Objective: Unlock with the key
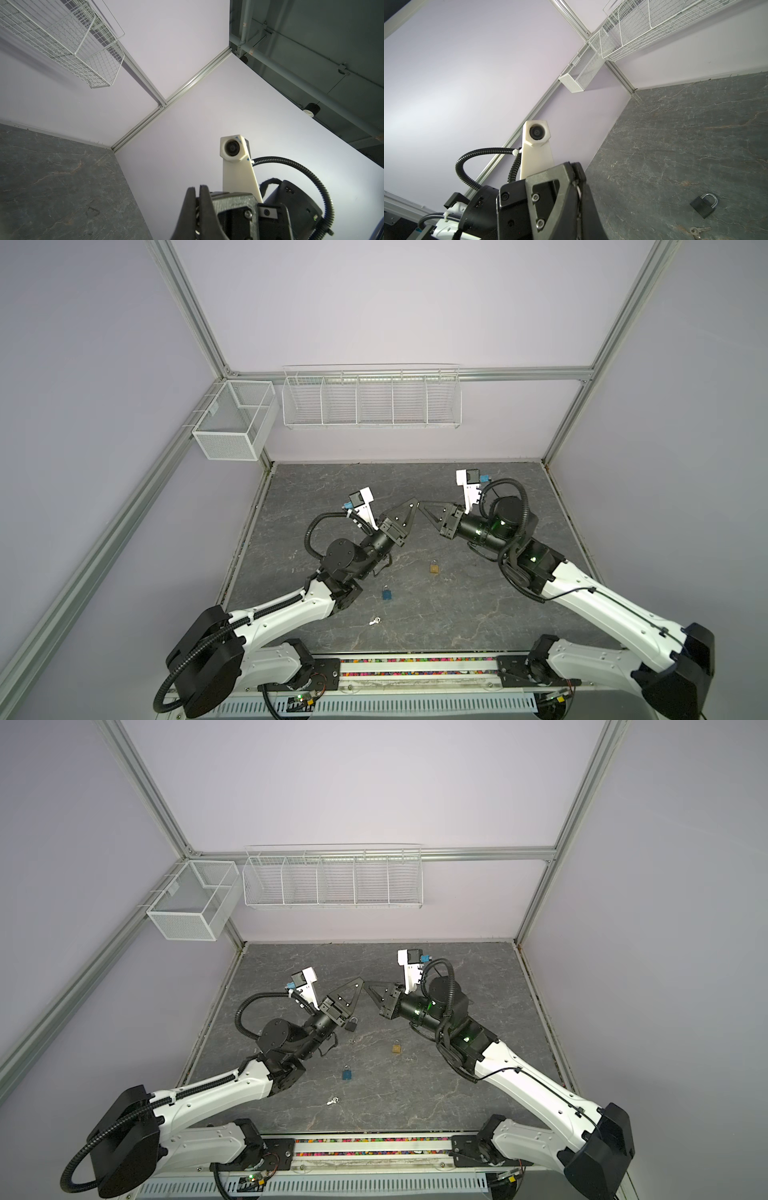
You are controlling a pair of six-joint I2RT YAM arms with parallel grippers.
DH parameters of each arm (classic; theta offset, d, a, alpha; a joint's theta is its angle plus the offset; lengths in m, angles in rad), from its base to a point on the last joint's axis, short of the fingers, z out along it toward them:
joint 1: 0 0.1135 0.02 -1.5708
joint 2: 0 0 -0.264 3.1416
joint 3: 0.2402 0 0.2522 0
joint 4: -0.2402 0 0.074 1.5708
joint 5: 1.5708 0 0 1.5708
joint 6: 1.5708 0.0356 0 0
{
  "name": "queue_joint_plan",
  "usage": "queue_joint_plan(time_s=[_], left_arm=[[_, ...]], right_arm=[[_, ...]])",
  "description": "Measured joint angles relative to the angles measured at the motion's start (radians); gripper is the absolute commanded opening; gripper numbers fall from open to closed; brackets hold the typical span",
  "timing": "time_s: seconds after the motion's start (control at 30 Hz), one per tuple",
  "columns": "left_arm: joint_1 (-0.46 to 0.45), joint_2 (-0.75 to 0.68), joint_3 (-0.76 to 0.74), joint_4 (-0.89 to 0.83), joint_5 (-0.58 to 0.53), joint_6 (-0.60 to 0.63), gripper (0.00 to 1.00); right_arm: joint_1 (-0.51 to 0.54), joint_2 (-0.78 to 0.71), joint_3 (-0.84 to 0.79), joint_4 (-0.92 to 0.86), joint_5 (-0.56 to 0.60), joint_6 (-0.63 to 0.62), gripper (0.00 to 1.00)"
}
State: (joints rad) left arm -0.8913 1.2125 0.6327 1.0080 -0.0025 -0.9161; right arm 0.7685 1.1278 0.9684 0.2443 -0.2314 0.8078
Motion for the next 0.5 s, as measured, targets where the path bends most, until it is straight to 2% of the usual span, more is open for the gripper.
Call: queue_joint_plan(time_s=[0.07,0.13,0.17,0.23,0.27,0.37,0.47,0.5], left_arm=[[0.0,0.001,0.0,0.005,-0.001,0.0,0.0],[0.0,0.001,0.0,0.007,-0.001,0.0,0.0],[0.0,0.001,0.0,0.008,0.001,0.001,0.0],[0.0,-0.004,0.0,-0.002,0.001,0.013,0.0],[0.004,-0.01,0.0,-0.013,0.001,0.021,0.0],[0.033,-0.047,0.02,-0.119,0.019,0.055,0.0],[0.094,-0.089,0.103,-0.323,0.079,0.12,0.0],[0.114,-0.097,0.14,-0.392,0.104,0.146,0.0]], right_arm=[[0.0,-0.002,0.0,0.0,0.0,-0.001,0.07],[0.0,-0.006,0.0,-0.006,0.002,-0.008,0.12],[0.0,-0.008,0.0,-0.013,0.003,-0.014,0.2],[0.001,-0.013,0.005,-0.055,0.009,-0.038,0.59],[0.0,-0.013,0.012,-0.086,0.014,-0.048,0.68],[-0.019,-0.013,0.06,-0.212,0.013,-0.101,0.84],[-0.08,-0.02,0.093,-0.283,-0.037,-0.166,0.93],[-0.109,-0.025,0.094,-0.294,-0.07,-0.186,0.94]])
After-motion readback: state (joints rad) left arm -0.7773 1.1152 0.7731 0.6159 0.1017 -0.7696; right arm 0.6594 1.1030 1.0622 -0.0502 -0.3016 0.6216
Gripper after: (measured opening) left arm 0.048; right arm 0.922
